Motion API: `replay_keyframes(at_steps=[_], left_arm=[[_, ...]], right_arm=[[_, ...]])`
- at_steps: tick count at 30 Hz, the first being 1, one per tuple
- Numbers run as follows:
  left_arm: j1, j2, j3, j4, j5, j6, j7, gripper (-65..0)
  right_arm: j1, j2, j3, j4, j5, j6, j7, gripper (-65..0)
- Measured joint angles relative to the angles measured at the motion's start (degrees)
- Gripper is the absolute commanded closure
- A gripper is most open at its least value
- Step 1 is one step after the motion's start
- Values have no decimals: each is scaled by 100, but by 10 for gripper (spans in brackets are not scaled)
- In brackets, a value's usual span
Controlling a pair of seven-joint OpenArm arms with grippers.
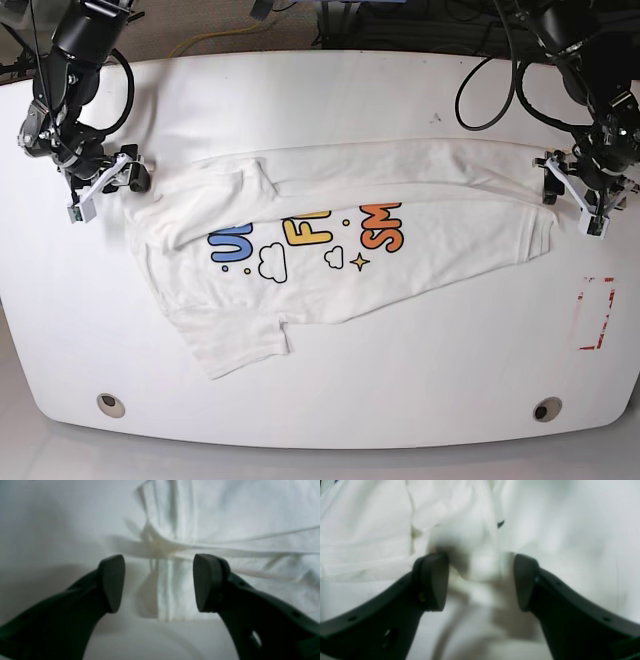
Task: Fold the T-shirt properly
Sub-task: 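Pull the folded edge taut with both grippers and release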
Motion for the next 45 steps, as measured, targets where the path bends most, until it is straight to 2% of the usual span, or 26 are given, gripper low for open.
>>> replay_keyframes(at_steps=[4,11,14,17,19,21,23,26,28,31,35,39,42,45], left_arm=[[122,-13,15,199,-44,-2,-44,-403],[168,-92,13,-282,-13,0,-44,-403],[168,-101,4,-525,-22,-2,-63,-403],[199,-92,15,-802,-24,0,-358,-403],[219,-103,39,-1003,13,0,-535,-400],[249,-87,42,-1165,260,0,-625,-363],[262,-81,24,-1235,286,0,-824,-229],[214,-76,42,-1296,398,-37,-903,-76],[216,-74,50,-1300,417,-42,-903,-39],[304,-74,46,-1209,413,-39,-820,-38],[640,-72,46,-706,481,-46,-385,-39],[973,-61,13,-275,542,-42,-140,-72],[1231,-66,15,-17,514,-39,-168,-76],[1526,-76,13,203,490,-42,-166,-76]], right_arm=[[-9,-85,17,4,-35,-7,15,-388],[26,-278,4,11,2,2,72,-216],[13,-275,7,11,-2,2,52,-197],[13,-275,4,11,-2,0,52,-192],[13,-275,0,11,0,0,55,-152],[11,-275,0,11,-2,0,39,-76],[11,-278,0,13,-2,0,13,0],[9,-273,0,13,7,2,13,0],[-4,-264,0,17,20,2,11,0],[-74,-258,17,133,22,2,-175,0],[-457,-271,85,715,44,9,-363,0],[-903,-358,393,1416,68,52,-667,0],[-1193,-584,645,1886,33,44,-999,0],[-1519,-732,907,2280,107,55,-1073,0]])
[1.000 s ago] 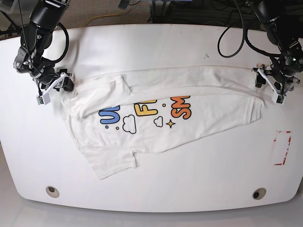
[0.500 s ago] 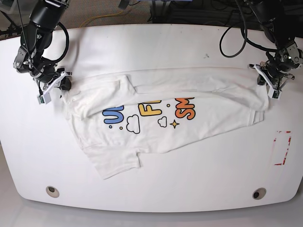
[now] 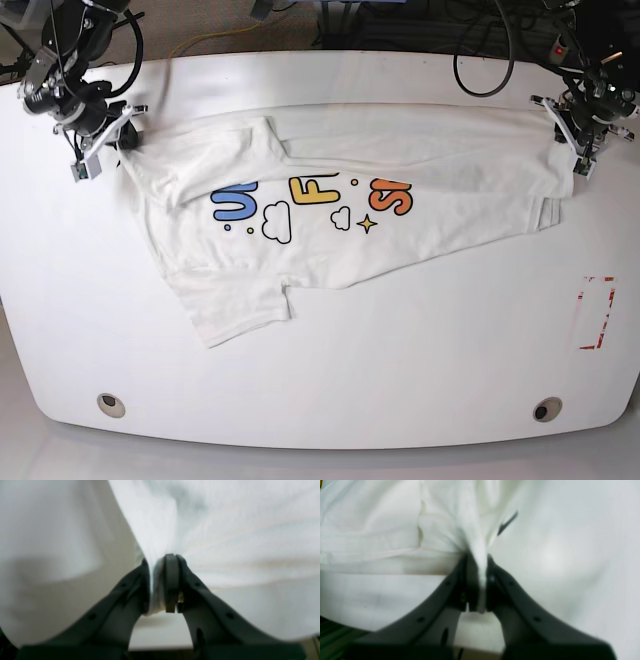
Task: Fold the T-shirt properly
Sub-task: 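Pull the folded edge taut with both grippers and release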
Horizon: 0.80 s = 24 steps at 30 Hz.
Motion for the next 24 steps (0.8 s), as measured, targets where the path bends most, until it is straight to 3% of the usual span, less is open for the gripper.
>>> replay_keyframes(at_steps=[11,13,15,18,21,24], left_arm=[[527,-13,0,254,33,7,0,-100],[581,0,0,254,37,4,22,-153],[579,9,2,254,55,2,31,-229],[553,-13,2,254,61,9,24,-350],[570,-7,9,289,74,9,22,-367],[636,-7,13,586,90,22,66,-360]], right_arm=[[-697,-146,59,365,-68,-11,-55,0],[-715,-146,59,358,-81,-11,-57,-62],[-728,-149,66,363,-90,-13,-57,-173],[-710,-293,229,450,-90,-11,-59,-406],[-715,-400,533,761,-74,-11,-72,-549],[-739,-369,649,1032,-101,-17,-70,-552]])
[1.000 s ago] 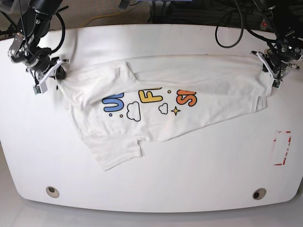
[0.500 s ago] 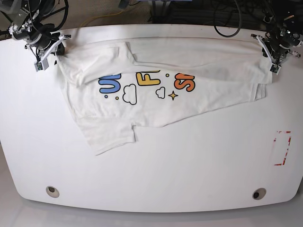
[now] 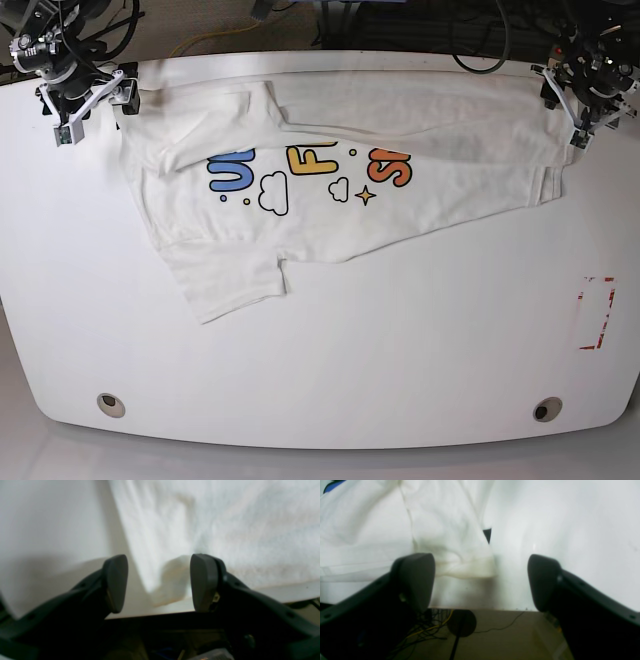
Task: Fold the T-shirt properly
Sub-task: 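Pull the folded edge taut with both grippers and release, then move both grippers down to the shirt's sleeve and hem corners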
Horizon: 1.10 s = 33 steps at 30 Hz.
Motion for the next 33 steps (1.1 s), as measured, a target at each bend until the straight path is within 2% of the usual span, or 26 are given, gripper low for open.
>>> replay_keyframes(at_steps=[6,10,15,21,24,33], left_arm=[[4,-4,-42,555,-61,0,-11,-360],[-328,0,-160,647,-4,-2,81,-360],[-1108,11,-129,638,-31,-4,7,-360],[-1738,11,-131,398,15,0,22,-363],[-2090,13,-131,68,31,0,61,-364],[-2743,13,-144,-1029,33,0,52,-364]], right_arm=[[243,-31,-61,186,11,7,-31,-523],[850,-17,-103,9,-15,7,-31,-523],[1620,227,-704,-743,-138,17,-26,-496],[2540,332,-903,-1659,-367,2,11,-476],[2953,446,-1143,-2100,-695,-39,-2,-476],[3976,800,-2004,-3792,-754,4,857,-476]])
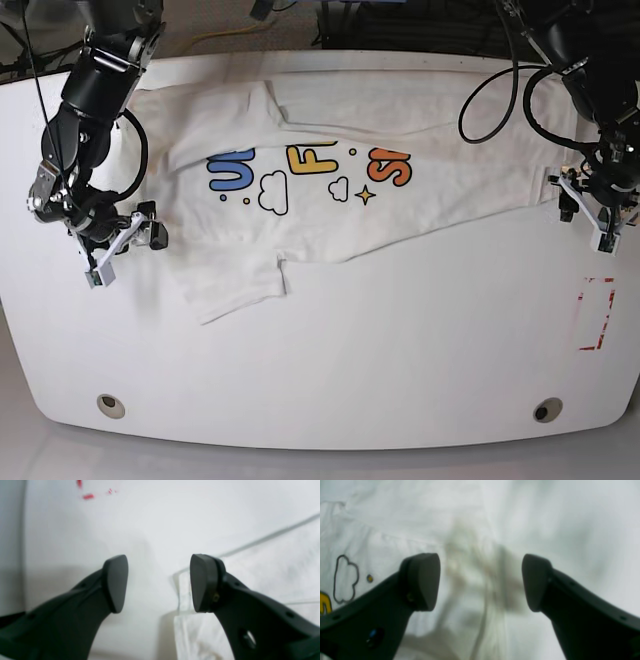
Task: Fold the T-shirt properly
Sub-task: 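Move both grippers down to the shirt's sleeve and hem corners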
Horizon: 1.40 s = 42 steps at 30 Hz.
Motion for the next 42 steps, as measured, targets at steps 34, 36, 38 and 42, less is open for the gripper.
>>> replay_keyframes(at_steps=[34,36,38,42], left_arm=[[-120,24,457,-721,-55,127,0,-515],[-216,7,538,-876,2,133,52,-515],[-350,17,619,-1029,-13,151,17,-515],[-546,260,612,-1257,-46,151,-81,-515]], right_arm=[[1198,-22,-1690,-3008,52,-85,2312,-184],[1200,-37,-1690,-3005,44,-85,2288,-151],[1202,-85,-1696,-3005,31,-79,2291,-106],[1207,-120,-1703,-3005,9,-63,2223,0]])
